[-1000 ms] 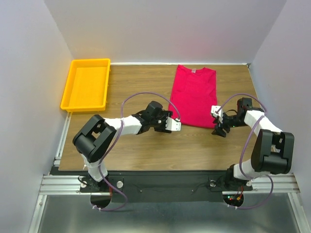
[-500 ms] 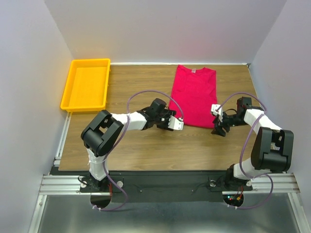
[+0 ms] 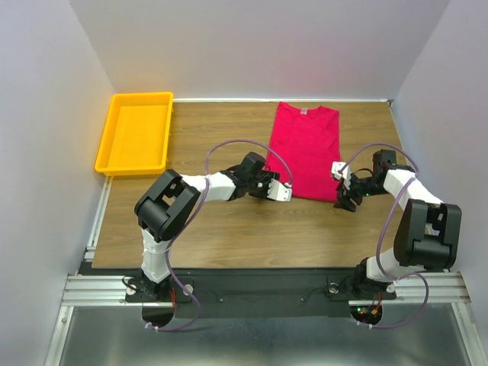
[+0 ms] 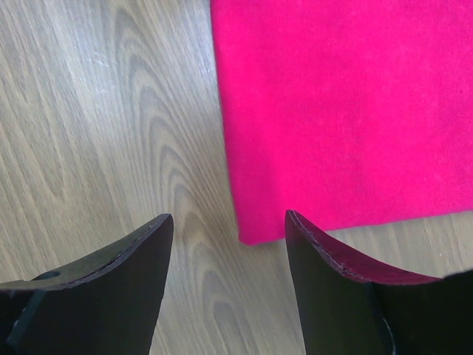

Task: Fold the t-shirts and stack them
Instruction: Fold the tshirt

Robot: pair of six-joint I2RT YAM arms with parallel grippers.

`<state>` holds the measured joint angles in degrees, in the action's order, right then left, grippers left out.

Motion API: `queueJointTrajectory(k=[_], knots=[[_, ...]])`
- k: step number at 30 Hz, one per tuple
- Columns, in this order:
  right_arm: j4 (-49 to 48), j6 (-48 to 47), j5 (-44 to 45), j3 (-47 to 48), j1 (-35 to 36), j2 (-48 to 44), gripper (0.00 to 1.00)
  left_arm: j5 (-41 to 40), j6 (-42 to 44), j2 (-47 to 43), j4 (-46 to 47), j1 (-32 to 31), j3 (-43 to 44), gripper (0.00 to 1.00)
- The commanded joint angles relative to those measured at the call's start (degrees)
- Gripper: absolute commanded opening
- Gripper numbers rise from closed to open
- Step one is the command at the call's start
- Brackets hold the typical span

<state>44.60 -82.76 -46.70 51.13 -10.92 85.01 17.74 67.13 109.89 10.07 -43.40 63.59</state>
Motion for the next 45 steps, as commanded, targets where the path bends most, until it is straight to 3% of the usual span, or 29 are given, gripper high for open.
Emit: queueJointTrajectory(k=[1,11,19,23,45], knots=[[0.4,-1.3,1.6,1.0,-0.7,-0.2,0.68,-0.3,0.7,0.0,-0.9,-0.2,1.4,0.55],[0.3,-1.5,2.2,0.6,-0.9,-0.5,0.68,0.4,-1.1,-5.7,2.7,-0.2,-4.0,0.60],[0.7,-6.4,2.7,-1.1,-0.7,-0.9,0.70,1.7,-7.2,-15.9,2.5,1.0,-6.8,0.66],[1.0,-8.5,3.1,-0.6,-0.4,0.5,0.72,2.6,-4.1,-18.3,2.4,1.1,-10.4,0.69],[1.1,-10.0,1.1,0.5,1.2,3.6,0.75,7.8,-2.4,-7.8,0.4,-1.2,-3.1,0.70]])
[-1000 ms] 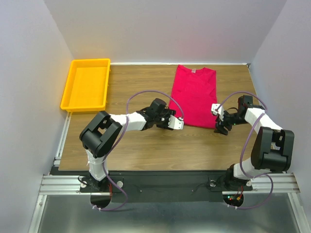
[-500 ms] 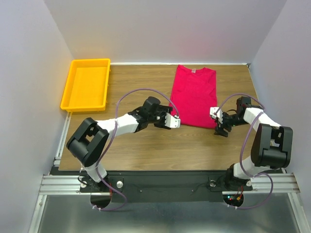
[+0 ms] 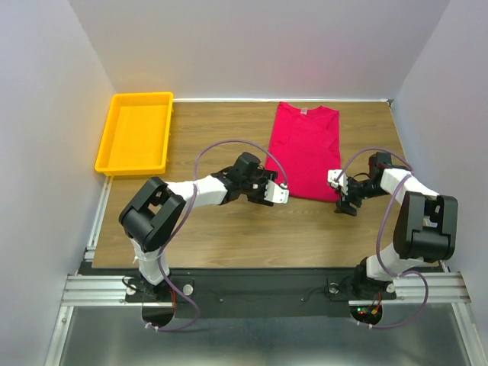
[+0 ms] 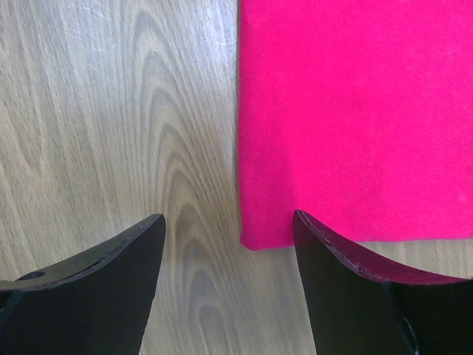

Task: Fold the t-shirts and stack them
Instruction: Fold the tshirt

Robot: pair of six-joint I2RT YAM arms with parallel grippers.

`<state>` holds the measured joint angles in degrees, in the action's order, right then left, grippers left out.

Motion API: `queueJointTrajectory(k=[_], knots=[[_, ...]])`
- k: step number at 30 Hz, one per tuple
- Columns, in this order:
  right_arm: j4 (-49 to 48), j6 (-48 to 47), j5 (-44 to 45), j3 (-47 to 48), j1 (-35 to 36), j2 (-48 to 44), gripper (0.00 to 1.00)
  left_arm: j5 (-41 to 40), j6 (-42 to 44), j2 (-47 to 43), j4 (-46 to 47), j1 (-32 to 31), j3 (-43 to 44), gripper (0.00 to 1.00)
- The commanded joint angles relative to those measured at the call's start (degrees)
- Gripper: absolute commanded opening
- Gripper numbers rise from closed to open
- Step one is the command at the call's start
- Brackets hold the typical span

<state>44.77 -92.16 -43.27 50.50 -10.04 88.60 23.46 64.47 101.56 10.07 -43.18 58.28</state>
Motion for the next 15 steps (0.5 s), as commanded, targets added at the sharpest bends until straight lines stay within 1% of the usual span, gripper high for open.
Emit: queueJointTrajectory(k=[1,4,15], knots=[[0.9,-0.6,-2.3,1.1,0.3,0.0,0.75,2.3,0.2,1.1,0.4,-1.7,2.4,0.70],[0.8,-0.2,-2.5,1.3,0.3,0.0,0.76,2.5,0.2,2.7,0.4,-2.9,3.5,0.70],[0.9,1.8,-3.4,1.5,0.3,-0.1,0.76,4.2,-0.6,7.5,-0.7,-3.9,8.2,0.69]])
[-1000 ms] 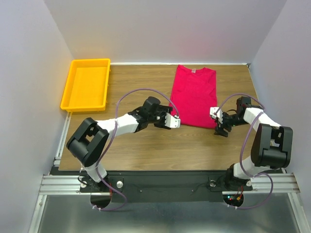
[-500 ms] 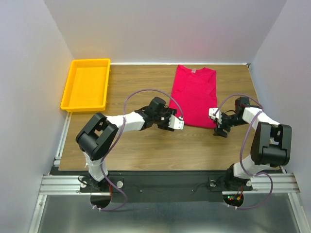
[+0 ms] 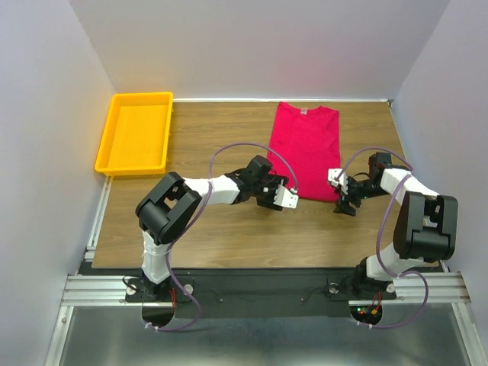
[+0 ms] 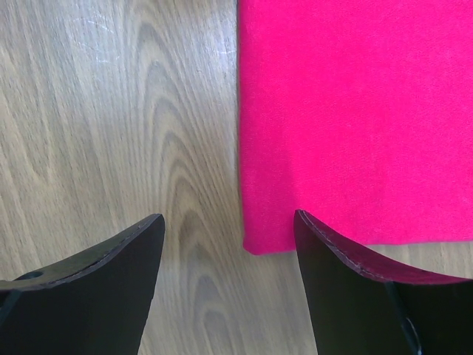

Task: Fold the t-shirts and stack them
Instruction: Fold the tshirt

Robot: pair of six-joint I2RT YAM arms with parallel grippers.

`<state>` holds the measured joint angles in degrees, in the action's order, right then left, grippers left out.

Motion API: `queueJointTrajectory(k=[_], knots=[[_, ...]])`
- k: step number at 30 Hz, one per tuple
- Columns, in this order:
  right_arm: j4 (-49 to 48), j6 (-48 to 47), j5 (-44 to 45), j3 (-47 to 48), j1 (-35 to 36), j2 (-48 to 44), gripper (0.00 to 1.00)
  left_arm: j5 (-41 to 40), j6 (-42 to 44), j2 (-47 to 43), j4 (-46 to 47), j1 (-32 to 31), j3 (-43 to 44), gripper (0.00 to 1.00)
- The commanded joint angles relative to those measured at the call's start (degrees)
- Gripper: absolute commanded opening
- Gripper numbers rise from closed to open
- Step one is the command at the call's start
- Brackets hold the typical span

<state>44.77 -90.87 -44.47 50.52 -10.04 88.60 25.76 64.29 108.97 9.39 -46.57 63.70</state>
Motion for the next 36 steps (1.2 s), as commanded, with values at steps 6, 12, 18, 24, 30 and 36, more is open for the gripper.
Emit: queueJointTrajectory(k=[6,12,18,24,30,36], knots=[[0.8,0.7,-2.0,1.8,0.3,0.3,0.76,1.6,-1.0,2.3,-0.3,-1.1,4.6,0.69],[0.8,1.2,-2.0,2.0,0.3,0.2,0.77,0.5,-1.7,5.0,-1.2,-1.2,7.0,0.67],[0.8,1.9,-1.9,2.1,0.3,-0.6,0.77,-1.9,-2.1,7.0,-1.7,-1.2,8.1,0.61],[0.8,2.0,-1.7,1.8,0.3,-1.2,0.77,-3.7,-2.0,7.6,-1.6,-1.2,8.0,0.50],[0.9,-0.2,-2.1,1.5,0.3,-1.3,0.77,-4.5,-2.4,8.5,-2.4,-1.2,9.3,0.30],[0.9,-2.5,-3.1,1.8,0.4,-0.1,0.77,-5.2,-2.8,9.0,-2.5,-1.2,9.7,0.03]])
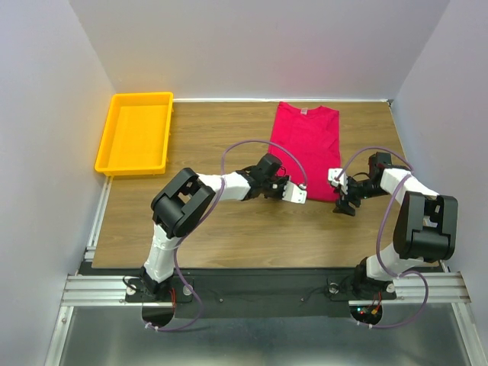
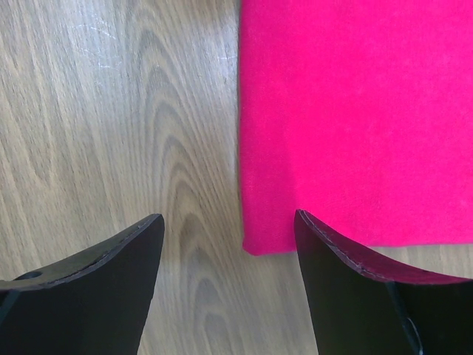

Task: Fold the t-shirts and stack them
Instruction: Fold the tshirt

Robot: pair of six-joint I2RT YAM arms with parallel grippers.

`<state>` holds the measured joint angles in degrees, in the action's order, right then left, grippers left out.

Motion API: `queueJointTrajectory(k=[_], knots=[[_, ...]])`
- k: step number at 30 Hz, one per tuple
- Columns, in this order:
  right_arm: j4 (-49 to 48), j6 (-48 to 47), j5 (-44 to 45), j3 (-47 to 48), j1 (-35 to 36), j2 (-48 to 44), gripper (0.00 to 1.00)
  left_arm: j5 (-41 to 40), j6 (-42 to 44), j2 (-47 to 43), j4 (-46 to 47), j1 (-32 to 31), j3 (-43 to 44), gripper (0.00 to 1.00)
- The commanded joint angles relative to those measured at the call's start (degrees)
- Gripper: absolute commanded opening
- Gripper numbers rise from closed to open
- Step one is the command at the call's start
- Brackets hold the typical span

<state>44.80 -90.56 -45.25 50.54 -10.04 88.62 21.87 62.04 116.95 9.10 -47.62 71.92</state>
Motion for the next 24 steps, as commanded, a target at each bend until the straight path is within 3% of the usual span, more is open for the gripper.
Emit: queueJointTrajectory(k=[1,6,15,24], knots=[[0.9,-3.1,-2.4,1.8,0.4,0.2,0.77,-1.4,-0.6,1.1,-2.2,-0.2,1.6,0.00],[0.3,-4.3,-2.6,3.2,2.3,1.8,0.77,-0.2,-2.4,0.4,-2.3,-0.2,1.8,0.00],[-6.7,2.5,-0.9,4.7,5.2,5.6,0.77,1.4,-2.5,-1.2,-2.0,0.0,0.1,0.00],[-9.8,5.7,5.8,3.6,5.4,7.3,0.72,2.9,-2.6,-2.2,-1.7,0.7,-0.4,0.00]])
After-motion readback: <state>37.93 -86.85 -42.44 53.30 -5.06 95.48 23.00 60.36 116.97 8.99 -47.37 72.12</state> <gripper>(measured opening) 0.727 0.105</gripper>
